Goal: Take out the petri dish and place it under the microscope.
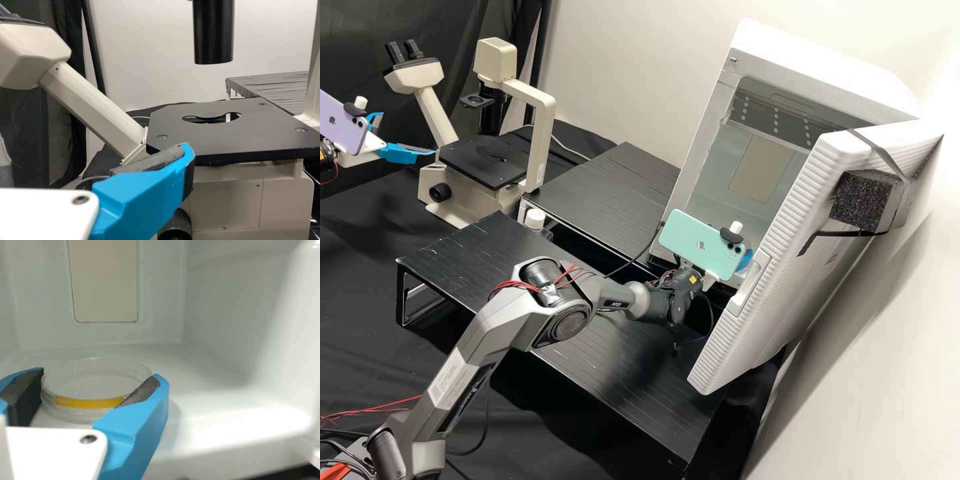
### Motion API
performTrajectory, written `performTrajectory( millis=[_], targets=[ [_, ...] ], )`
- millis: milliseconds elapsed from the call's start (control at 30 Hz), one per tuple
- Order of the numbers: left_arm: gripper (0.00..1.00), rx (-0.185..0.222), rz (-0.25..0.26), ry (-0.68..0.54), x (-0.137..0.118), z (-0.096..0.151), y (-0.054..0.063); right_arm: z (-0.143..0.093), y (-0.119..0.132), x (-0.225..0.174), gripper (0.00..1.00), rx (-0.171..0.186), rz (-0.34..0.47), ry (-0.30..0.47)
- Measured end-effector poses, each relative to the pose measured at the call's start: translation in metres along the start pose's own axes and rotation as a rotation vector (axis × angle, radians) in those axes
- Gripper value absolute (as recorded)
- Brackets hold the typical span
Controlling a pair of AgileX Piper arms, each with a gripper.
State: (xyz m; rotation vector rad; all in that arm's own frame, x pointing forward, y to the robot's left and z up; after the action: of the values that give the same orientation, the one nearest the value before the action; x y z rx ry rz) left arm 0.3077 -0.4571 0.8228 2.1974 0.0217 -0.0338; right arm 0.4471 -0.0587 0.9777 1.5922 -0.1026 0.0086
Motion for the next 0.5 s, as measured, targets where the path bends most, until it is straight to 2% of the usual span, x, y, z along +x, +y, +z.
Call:
performTrajectory(
  millis=[233,500],
  targets=[
    [1.0,0.0,0.0,0.0,0.0,0.0,0.0,0.001,0.009,-0.033,0.0,0.016,0.021,0.005],
    [1.0,0.0,0.0,0.0,0.0,0.0,0.0,0.003,0.001,-0.076,0.0,0.055,0.021,0.033]
  ],
)
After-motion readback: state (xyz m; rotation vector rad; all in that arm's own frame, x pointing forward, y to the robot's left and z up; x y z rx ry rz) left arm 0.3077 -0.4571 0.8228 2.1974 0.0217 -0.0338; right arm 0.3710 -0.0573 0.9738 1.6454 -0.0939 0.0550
